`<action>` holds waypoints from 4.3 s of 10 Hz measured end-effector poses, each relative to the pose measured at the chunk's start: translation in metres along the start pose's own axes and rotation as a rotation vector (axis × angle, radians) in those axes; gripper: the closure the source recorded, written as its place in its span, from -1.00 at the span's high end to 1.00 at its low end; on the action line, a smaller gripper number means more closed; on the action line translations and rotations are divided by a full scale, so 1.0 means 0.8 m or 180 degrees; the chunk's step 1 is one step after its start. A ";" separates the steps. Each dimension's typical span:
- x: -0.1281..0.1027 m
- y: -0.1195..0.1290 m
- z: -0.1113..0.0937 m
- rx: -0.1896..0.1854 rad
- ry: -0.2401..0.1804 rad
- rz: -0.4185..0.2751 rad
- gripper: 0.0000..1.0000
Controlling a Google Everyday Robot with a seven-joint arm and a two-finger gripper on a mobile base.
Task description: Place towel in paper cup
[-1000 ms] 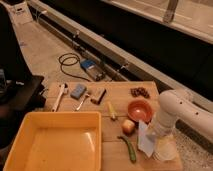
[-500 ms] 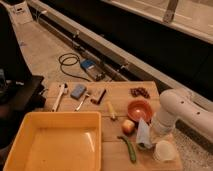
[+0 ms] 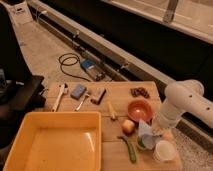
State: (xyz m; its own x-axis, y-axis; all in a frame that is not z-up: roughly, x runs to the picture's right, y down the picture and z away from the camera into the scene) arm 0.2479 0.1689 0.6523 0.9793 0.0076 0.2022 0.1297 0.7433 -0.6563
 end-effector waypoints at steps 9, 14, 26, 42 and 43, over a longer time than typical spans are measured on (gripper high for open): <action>0.087 0.007 -0.109 0.0594 0.0287 0.0518 -1.00; 0.093 0.060 -0.073 0.0427 0.0202 0.0652 -1.00; 0.050 0.114 -0.052 0.0006 -0.0148 0.0006 -1.00; 0.033 0.182 0.023 -0.0985 -0.0166 -0.0815 -1.00; 0.033 0.182 0.023 -0.0984 -0.0166 -0.0810 -1.00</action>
State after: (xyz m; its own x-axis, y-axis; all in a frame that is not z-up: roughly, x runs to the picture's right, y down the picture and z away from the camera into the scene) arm 0.2899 0.2899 0.5756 0.9017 -0.1108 0.4178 0.4154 0.4896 -0.7666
